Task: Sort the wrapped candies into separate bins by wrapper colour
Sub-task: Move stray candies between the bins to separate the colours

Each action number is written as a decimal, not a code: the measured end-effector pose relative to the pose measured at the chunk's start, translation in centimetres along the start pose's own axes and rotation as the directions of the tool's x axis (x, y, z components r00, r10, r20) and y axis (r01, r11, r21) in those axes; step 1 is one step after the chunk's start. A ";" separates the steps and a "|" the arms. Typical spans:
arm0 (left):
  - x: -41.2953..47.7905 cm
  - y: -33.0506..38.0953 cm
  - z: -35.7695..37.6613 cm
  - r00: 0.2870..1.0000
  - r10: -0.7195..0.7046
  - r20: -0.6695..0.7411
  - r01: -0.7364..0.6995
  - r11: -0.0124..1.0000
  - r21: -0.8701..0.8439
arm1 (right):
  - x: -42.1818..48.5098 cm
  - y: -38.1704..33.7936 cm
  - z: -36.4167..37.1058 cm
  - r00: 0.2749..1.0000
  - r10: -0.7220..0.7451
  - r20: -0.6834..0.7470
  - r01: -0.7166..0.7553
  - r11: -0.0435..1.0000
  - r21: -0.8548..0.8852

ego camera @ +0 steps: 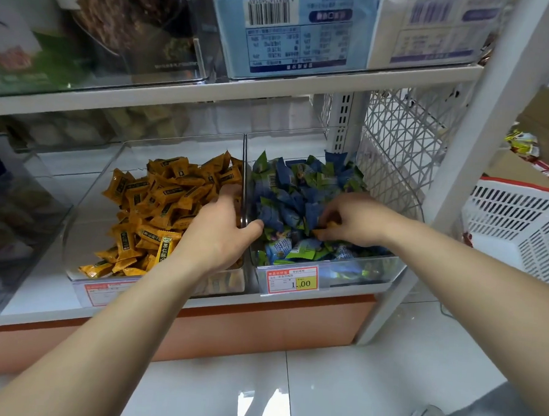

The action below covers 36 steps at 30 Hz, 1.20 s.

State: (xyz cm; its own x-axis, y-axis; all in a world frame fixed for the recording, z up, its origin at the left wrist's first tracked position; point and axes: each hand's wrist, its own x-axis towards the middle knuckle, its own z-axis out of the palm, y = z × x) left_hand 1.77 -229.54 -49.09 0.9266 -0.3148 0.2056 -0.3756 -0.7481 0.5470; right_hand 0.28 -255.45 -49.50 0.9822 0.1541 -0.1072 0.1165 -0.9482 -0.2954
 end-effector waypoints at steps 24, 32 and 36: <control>-0.6 5.7 -0.5 0.961 0.205 -0.185 -0.248 0.935 -0.252 | -1.2 -8.9 -2.6 0.948 0.213 -0.236 0.196 0.194 0.961; -0.4 4.6 -2.1 0.989 0.079 -0.129 -0.116 0.945 -0.306 | -0.2 -9.6 -2.3 0.955 0.234 -0.180 0.170 0.062 0.983; 0.6 1.6 -4.5 0.979 -0.027 -0.200 0.004 0.993 -0.115 | 1.0 -8.9 -1.8 0.910 0.202 -0.362 0.207 0.535 0.819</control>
State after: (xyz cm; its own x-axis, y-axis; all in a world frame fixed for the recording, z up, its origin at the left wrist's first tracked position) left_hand 1.78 -228.24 -44.43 0.9214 -0.1716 0.3487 -0.3673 -0.6775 0.6372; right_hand 0.51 -247.34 -45.31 0.9705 -0.1524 0.1868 0.1454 -0.2482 -0.9578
